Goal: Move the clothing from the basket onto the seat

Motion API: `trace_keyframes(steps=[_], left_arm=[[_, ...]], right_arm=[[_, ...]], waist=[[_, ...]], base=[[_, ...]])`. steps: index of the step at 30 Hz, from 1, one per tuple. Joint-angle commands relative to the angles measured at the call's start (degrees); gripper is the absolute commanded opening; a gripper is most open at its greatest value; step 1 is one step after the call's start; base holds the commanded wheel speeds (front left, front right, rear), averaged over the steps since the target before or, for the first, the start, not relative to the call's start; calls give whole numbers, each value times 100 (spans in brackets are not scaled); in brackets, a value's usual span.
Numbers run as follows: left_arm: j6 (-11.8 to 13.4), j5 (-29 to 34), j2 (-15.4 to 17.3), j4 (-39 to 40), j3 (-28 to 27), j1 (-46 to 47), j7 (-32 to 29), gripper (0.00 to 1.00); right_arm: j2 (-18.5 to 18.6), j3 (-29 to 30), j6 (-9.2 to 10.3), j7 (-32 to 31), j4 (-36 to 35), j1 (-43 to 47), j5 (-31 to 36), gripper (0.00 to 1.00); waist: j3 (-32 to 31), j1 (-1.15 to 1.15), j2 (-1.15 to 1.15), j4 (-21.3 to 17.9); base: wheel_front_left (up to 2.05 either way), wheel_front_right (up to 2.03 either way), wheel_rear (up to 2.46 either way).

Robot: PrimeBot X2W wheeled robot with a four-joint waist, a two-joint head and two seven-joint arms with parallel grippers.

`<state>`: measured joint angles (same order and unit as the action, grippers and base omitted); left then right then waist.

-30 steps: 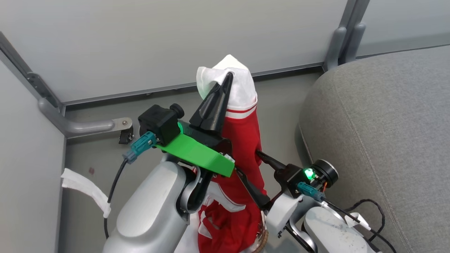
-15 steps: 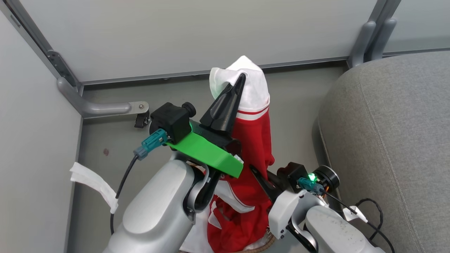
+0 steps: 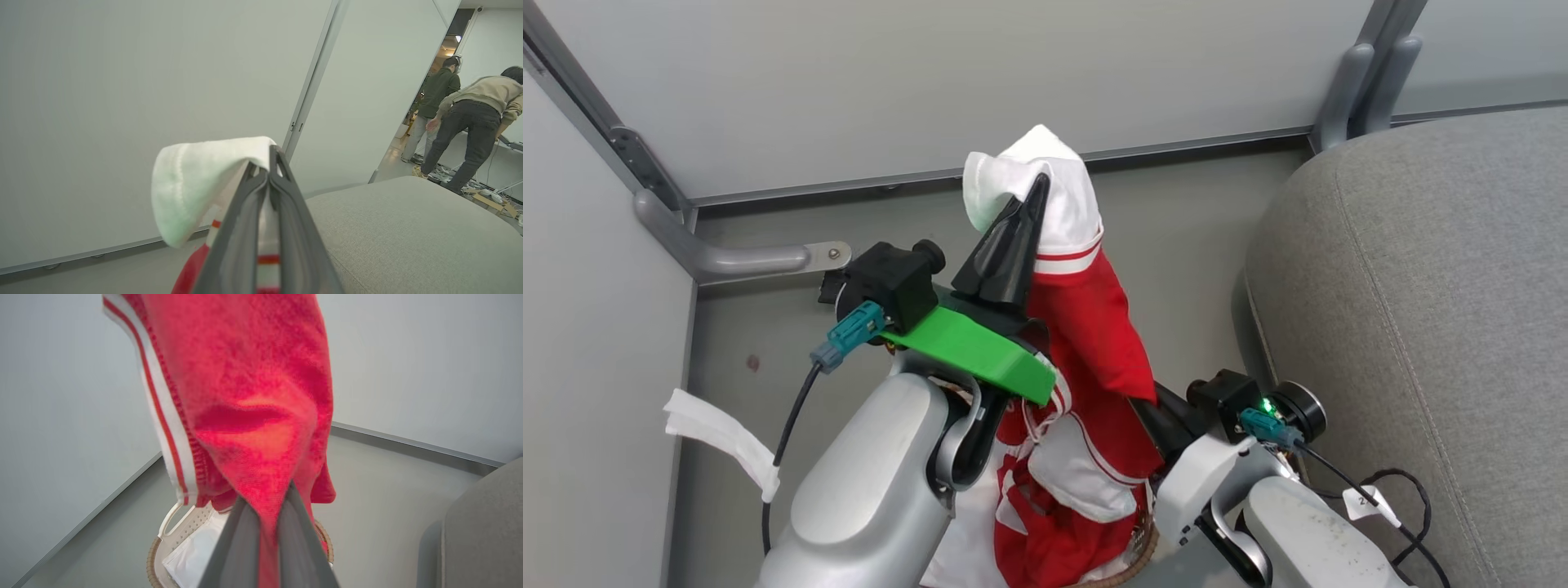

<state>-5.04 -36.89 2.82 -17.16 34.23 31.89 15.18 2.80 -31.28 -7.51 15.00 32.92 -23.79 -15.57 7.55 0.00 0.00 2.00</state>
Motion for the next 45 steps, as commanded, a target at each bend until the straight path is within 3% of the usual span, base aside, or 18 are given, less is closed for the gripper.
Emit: trace_keyframes(steps=[1, 11, 23, 30, 40, 45], left_arm=[[14, 125, 15, -59, -73, -103, -4, 100], [-106, 835, 17, -510, -765, -634, -5, 100], [-238, 1534, 23, -491, -1586, -1378, -5, 100], [-252, 1715, 25, -451, -1604, -1606, -4, 100], [-252, 1445, 55, -655, -973, -1264, -4, 100], [-253, 1412, 164, -644, -765, -1172, -4, 100]], right_arm=[[23, 60, 4, 28, -149, 132, -30, 0], [24, 412, 4, 29, -1212, 557, -85, 0], [19, 807, 4, 29, -1941, 1027, -126, 0], [16, 1011, 4, 28, -2118, 1193, -152, 0], [14, 1937, 4, 29, -2809, 1492, -143, 0], [55, 2208, 4, 29, -3011, 1034, 277, 0]], waist=[[-2, 0, 0, -66], [-33, 0, 0, -781], [-8, 0, 0, -2312], [71, 0, 0, -3141], [374, 0, 0, -3324], [617, 0, 0, -3335]], base=[[0, 0, 0], [0, 0, 0], [0, 0, 0], [0, 0, 0], [0, 0, 0], [0, 0, 0]])
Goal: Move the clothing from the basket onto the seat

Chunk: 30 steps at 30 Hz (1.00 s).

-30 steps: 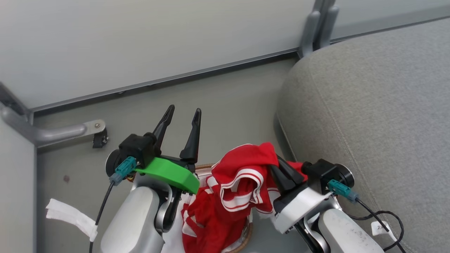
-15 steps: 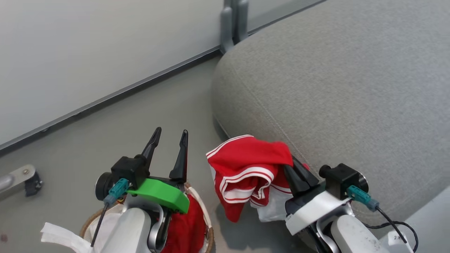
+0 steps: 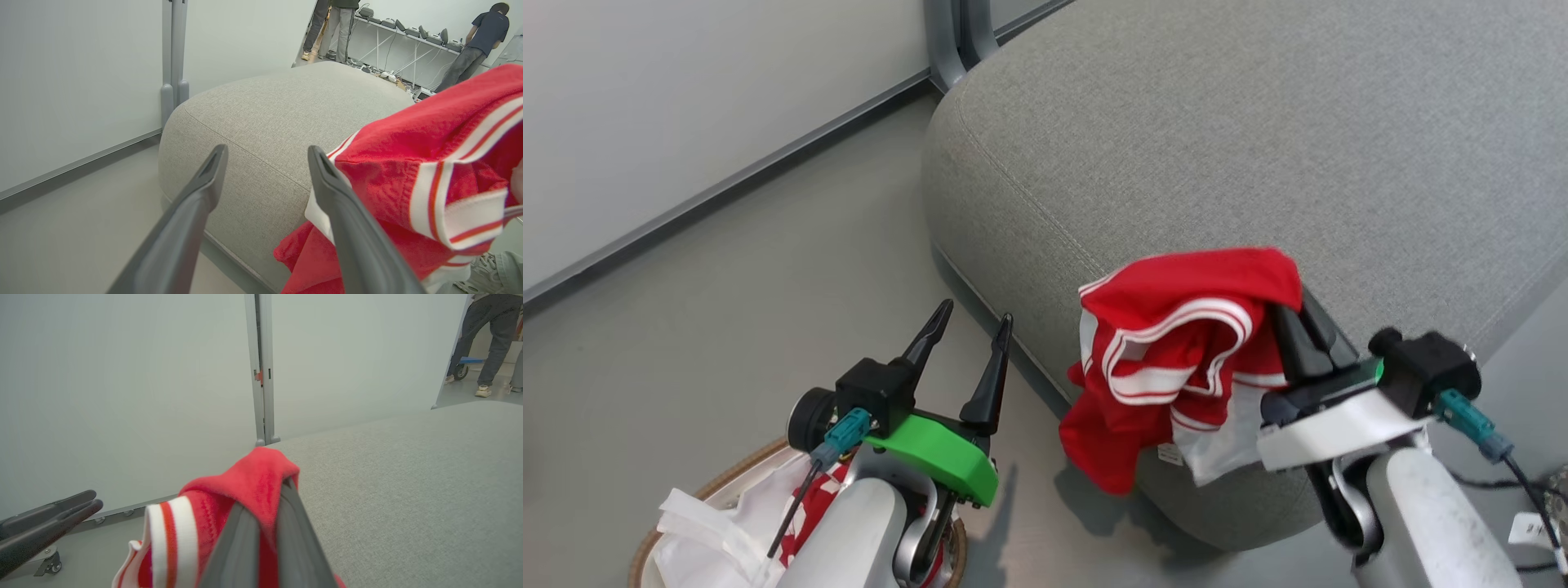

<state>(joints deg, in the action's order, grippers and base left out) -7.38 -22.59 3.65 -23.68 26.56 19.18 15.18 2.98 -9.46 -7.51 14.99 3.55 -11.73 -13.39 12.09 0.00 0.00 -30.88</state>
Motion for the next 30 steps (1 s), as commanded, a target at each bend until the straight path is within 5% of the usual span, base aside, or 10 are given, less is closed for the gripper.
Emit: trace_keyframes(steps=[1, 10, 19, 30], left_arm=[[-19, -10, 112, 21, 24, 104, -4, 100], [-19, 146, 532, 286, -28, 260, -4, 100], [-20, 155, 697, 425, 364, 789, -4, 100], [-20, 7, 646, 371, 659, 1041, -4, 100]], right_arm=[[99, 45, 4, 30, -83, -312, 110, 0], [925, 63, 4, 30, 203, -2669, 374, 0], [1544, 809, 5, 29, 1244, -4529, 1032, 0], [1391, 2048, 6, 23, 3255, -4357, 1877, 4]], waist=[[224, 0, 0, -48], [1079, 0, 0, 8], [1903, 0, 0, 619], [2157, 0, 0, 1115]], base=[[0, 0, 0], [0, 0, 0], [0, 0, 0], [0, 0, 0]])
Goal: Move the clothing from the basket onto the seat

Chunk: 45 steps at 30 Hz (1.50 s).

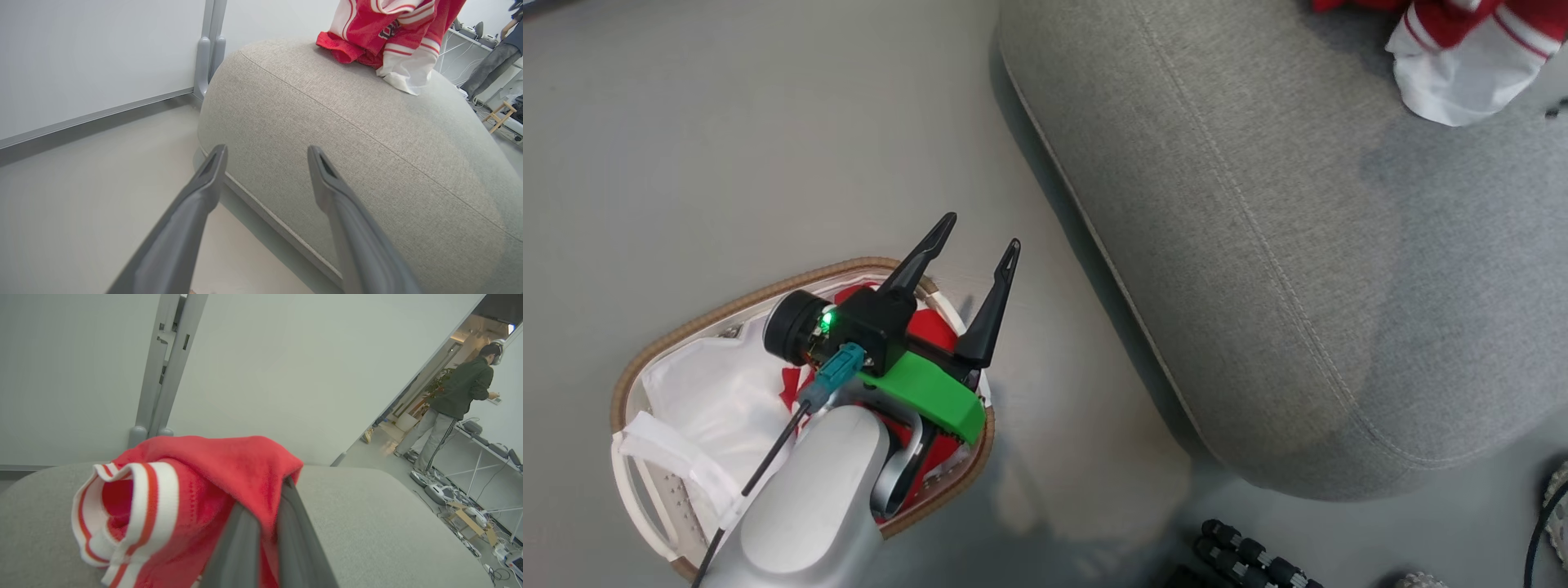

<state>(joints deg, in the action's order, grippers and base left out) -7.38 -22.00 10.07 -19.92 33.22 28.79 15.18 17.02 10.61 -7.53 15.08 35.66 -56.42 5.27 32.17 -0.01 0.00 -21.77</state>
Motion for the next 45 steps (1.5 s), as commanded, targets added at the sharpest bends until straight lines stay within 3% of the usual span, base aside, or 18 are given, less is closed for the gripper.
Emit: trace_keyframes(steps=[1, 2, 4, 6, 7, 8, 13, 21, 33, 45], left_arm=[[-20, -62, -3, -15, 0, 61, -4, 100], [-20, -69, -12, -20, 3, 39, -4, 100], [-20, -89, -27, -52, -2, -27, -4, 100], [-20, -86, -49, -88, -31, -84, -4, 100], [-20, -97, -60, -116, -73, -128, -4, 100], [-20, -103, -67, -136, -101, -161, -4, 100], [-20, -71, -131, -219, -263, -339, -4, 100], [-20, 15, -341, -321, -805, -777, -5, 100], [-16, 406, -631, -347, -2106, -1470, -5, 100], [19, 872, -710, -359, -3308, -2003, -5, 100]], right_arm=[[-62, 211, 8, 15, 190, 232, 54, 4], [-98, 341, 8, 14, 290, 334, 89, 5], [-219, 603, 8, 14, 436, 595, 87, 15], [-313, 796, 8, 14, 433, 862, 90, 37], [-387, 895, 8, 14, 369, 1037, 45, 98], [-449, 945, 8, 13, 343, 1177, 15, 100], [-644, 1079, 8, 14, 62, 1828, -95, 100], [-793, 696, 8, 14, -546, 2766, -368, 100], [-1272, -142, 8, 14, -1671, 3482, -920, 100], [-1398, -781, 8, 14, -1638, 3871, -1265, 100]], waist=[[132, 1, 0, 222], [111, 1, 0, 233], [43, 1, 0, 246], [-36, 1, 0, 244], [-97, 1, 0, 233], [-150, 1, 0, 218], [-489, 1, 0, 164], [-1120, 1, 0, 303], [-1805, 1, 0, 1023], [-2306, 1, 0, 1657]], base=[[0, 0, 0], [0, 0, 0], [0, 0, 0], [0, 0, 0], [0, 0, 0], [0, 0, 0], [0, 0, 0], [0, 0, 0], [0, 0, 0], [0, 0, 0]])
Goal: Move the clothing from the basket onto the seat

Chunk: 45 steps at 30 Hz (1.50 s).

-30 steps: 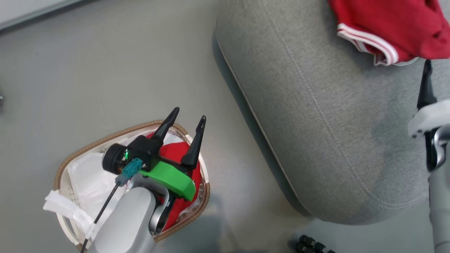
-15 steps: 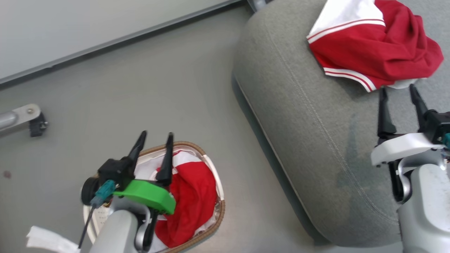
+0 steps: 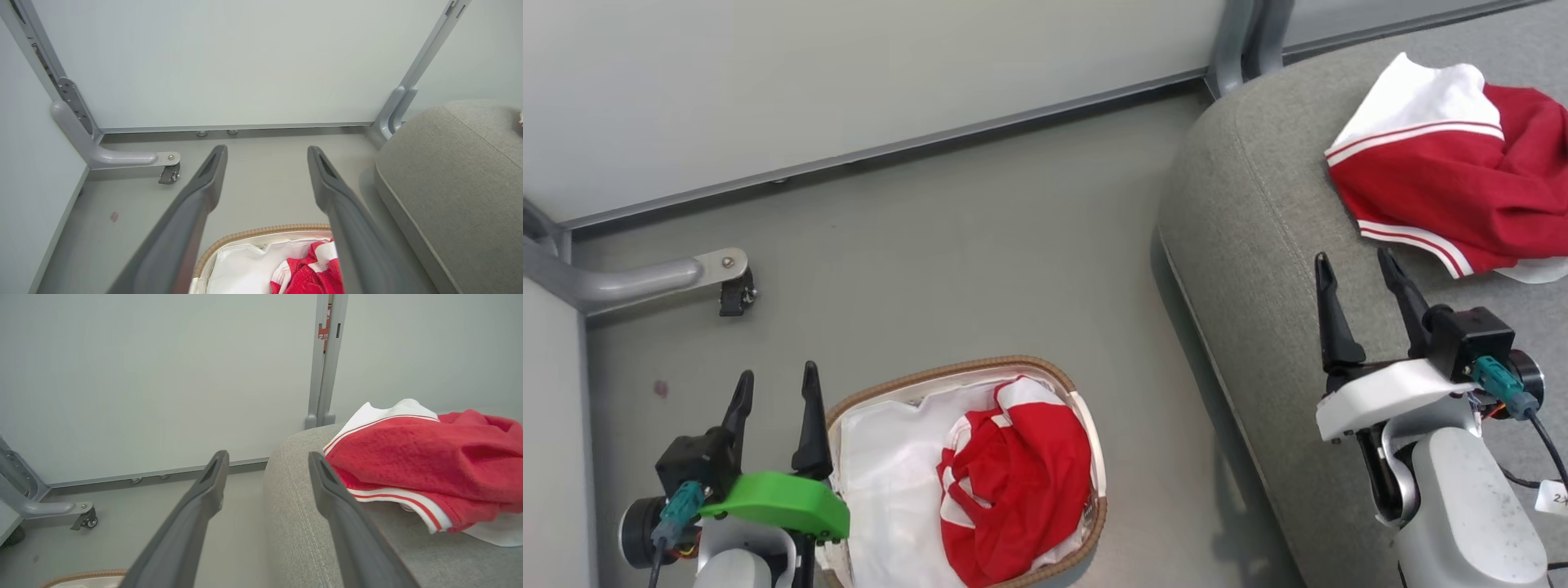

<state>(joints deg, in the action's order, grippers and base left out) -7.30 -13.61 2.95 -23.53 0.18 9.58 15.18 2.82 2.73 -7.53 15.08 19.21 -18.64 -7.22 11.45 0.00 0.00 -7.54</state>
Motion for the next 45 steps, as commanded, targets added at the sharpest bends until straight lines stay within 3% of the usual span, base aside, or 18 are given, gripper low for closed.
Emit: trace_keyframes(steps=[1, 15, 23, 31, 45], left_arm=[[12, 57, -1, 6, -74, -132, -4, 100], [74, -109, -2, 18, -170, -878, -5, 100], [113, -223, 0, 57, 16, -990, -4, 100], [41, -357, 1, -76, 352, -537, -4, 100], [-26, -725, 8, -829, 1358, 1322, -4, 100]], right_arm=[[24, -3, 8, 14, 22, 130, -52, 100], [20, -107, 8, 14, 203, 834, -168, 100], [19, -143, 8, 14, 173, 902, -184, 100], [19, -230, 8, 14, -83, 477, -272, 100], [17, -538, 8, 14, -847, -802, -616, 100]], waist=[[-273, 0, 0, 268], [-880, 0, 0, 398], [-838, 0, 0, 359], [-215, 0, 0, 237], [1751, 0, 0, -262]], base=[[0, 0, 0], [0, 0, 0], [0, 0, 0], [0, 0, 0], [0, 0, 0]])
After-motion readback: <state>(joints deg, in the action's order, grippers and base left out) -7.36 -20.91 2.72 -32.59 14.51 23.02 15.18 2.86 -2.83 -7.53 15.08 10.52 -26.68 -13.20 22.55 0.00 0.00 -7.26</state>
